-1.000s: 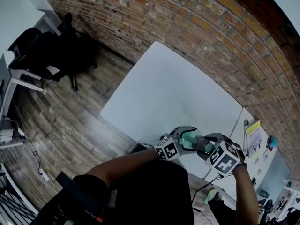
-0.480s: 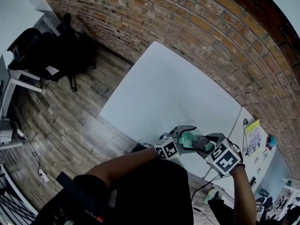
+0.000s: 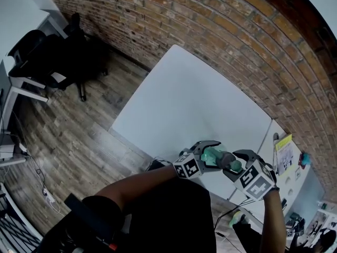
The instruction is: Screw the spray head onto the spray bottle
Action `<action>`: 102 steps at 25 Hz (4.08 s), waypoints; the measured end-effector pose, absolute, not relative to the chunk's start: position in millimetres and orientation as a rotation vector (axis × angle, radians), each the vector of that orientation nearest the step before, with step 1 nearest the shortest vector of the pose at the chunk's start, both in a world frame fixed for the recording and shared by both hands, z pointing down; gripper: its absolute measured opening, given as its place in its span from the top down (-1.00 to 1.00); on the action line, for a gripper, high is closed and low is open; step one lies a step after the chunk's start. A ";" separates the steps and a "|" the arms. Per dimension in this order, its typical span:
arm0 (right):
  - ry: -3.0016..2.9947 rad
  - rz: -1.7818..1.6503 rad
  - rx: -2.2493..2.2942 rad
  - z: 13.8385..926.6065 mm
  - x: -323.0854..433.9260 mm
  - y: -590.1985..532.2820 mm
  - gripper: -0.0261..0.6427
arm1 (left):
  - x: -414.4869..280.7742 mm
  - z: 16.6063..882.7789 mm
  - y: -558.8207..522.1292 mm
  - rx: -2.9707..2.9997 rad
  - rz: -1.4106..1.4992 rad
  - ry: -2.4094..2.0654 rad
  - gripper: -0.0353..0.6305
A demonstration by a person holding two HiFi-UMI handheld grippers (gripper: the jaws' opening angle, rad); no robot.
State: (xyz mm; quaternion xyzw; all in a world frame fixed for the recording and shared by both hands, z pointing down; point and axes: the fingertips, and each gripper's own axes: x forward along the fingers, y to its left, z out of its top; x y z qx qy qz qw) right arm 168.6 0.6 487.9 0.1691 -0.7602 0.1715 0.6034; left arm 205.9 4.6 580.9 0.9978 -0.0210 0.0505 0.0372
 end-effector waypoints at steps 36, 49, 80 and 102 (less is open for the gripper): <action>-1.643 0.221 0.175 506.2 171.5 8.3 0.15 | 208.1 582.0 6.4 3.061 0.151 -0.075 -0.38; -1.723 0.589 0.538 504.9 171.2 1.2 0.15 | 206.3 581.5 5.8 3.055 0.151 -0.061 -0.38; -1.598 0.183 0.273 503.9 169.0 5.4 0.15 | 208.4 582.4 6.6 3.056 0.159 -0.051 -0.38; -1.684 0.662 0.658 506.1 175.5 -4.0 0.14 | 207.0 583.8 5.4 3.057 0.149 -0.054 -0.38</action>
